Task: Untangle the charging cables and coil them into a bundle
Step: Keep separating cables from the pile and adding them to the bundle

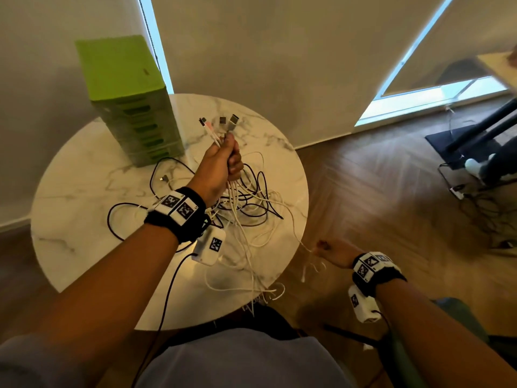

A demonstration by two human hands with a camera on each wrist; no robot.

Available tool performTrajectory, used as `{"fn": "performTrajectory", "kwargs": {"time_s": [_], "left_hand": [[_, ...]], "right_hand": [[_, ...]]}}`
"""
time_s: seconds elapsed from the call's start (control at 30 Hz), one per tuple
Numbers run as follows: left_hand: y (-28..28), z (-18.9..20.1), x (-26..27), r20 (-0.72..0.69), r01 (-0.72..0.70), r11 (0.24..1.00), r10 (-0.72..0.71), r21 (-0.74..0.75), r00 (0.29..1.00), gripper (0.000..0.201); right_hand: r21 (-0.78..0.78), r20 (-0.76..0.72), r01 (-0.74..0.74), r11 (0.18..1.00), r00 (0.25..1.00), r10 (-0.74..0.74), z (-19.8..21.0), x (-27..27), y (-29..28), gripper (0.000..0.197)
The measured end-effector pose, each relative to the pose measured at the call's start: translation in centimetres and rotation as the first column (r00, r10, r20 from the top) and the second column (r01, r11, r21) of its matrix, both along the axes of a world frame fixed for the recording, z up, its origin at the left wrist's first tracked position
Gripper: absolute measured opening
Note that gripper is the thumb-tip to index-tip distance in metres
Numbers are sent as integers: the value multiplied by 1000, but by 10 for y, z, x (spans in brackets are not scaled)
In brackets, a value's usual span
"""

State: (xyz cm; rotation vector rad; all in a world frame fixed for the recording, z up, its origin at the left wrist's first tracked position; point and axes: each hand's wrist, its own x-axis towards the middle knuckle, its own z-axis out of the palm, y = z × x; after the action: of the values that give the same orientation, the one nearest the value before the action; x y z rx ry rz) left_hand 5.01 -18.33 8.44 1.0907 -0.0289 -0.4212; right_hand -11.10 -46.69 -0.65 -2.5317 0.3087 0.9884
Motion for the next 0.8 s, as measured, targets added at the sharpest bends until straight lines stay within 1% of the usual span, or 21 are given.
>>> {"fn": "performTrajectory", "kwargs": {"time_s": [0.03, 0.07, 0.13, 0.17, 0.23, 0.27, 0.33, 0.4, 0.43, 0.47, 0.5, 0.53, 0.57, 0.6, 0.63, 0.67, 0.7, 0.73, 0.77, 0.8], "left_hand": [[-2, 0, -2, -7, 17, 1000, -17, -12, 1000, 36], [-5, 0, -5, -13, 34, 999, -34, -16, 999, 36], [-10, -2, -9, -16, 74, 997, -74, -11, 997, 37], [-13, -3, -11, -12, 102, 995, -102, -5, 995, 37], [-18, -5, -16, 11, 151, 988, -152, 27, 988, 37], [-21, -6, -19, 27, 167, 984, -168, 55, 985, 37], [-25, -5, -24, 74, 179, 973, -191, 144, 979, 36], [-24, 2, -28, 156, 174, 930, -233, 324, 960, 36], [-21, 5, -29, 195, 166, 900, -261, 402, 945, 35], [-17, 8, -29, 212, 167, 879, -285, 447, 935, 34], [-10, 10, -28, 204, 182, 875, -299, 448, 932, 33], [-3, 11, -25, 179, 220, 885, -314, 410, 933, 32], [4, 12, -22, 143, 265, 904, -327, 335, 934, 30], [11, 12, -19, 94, 306, 921, -336, 241, 937, 28], [16, 12, -17, 33, 332, 931, -340, 150, 940, 24], [20, 10, -17, -31, 339, 937, -337, 85, 941, 21], [21, 9, -17, -78, 332, 942, -328, 47, 942, 16], [19, 7, -18, -101, 314, 949, -310, 20, 945, 12], [17, 6, -18, -108, 278, 961, -276, 5, 955, 11], [13, 7, -19, -111, 233, 973, -231, -2, 967, 13]], "right_hand": [[62, 35, 60, 996, 997, -63, 6, 4, 5, 36], [163, 77, 125, 979, 987, -139, 13, 10, 12, 48], [392, 164, 188, 901, 949, -269, 23, 28, 25, 76], [472, 190, 188, 861, 932, -308, 30, 38, 33, 84], [558, 238, 118, 821, 925, -295, 44, 55, 55, 89], [590, 248, 66, 805, 934, -258, 53, 62, 69, 87], [640, 268, -39, 768, 947, -175, 68, 72, 101, 72], [665, 327, -138, 734, 937, -120, 74, 75, 128, 44], [683, 332, -144, 716, 934, -128, 76, 75, 139, 27], [730, 293, -106, 675, 941, -169, 78, 75, 146, 16], [781, 219, -33, 624, 950, -223, 79, 74, 150, 15], [826, 122, 56, 561, 954, -275, 81, 74, 150, 18], [833, 68, 116, 541, 949, -308, 83, 74, 148, 20], [796, 93, 125, 592, 942, -324, 83, 77, 144, 21], [682, 216, 58, 729, 936, -277, 83, 80, 138, 21], [487, 369, -66, 871, 920, -136, 81, 83, 133, 22], [258, 475, -196, 946, 879, 53, 79, 85, 130, 26], [78, 516, -272, 959, 834, 194, 77, 86, 129, 32], [-14, 542, -284, 959, 804, 246, 75, 84, 132, 36], [-51, 573, -268, 962, 781, 248, 72, 82, 135, 38]]}}
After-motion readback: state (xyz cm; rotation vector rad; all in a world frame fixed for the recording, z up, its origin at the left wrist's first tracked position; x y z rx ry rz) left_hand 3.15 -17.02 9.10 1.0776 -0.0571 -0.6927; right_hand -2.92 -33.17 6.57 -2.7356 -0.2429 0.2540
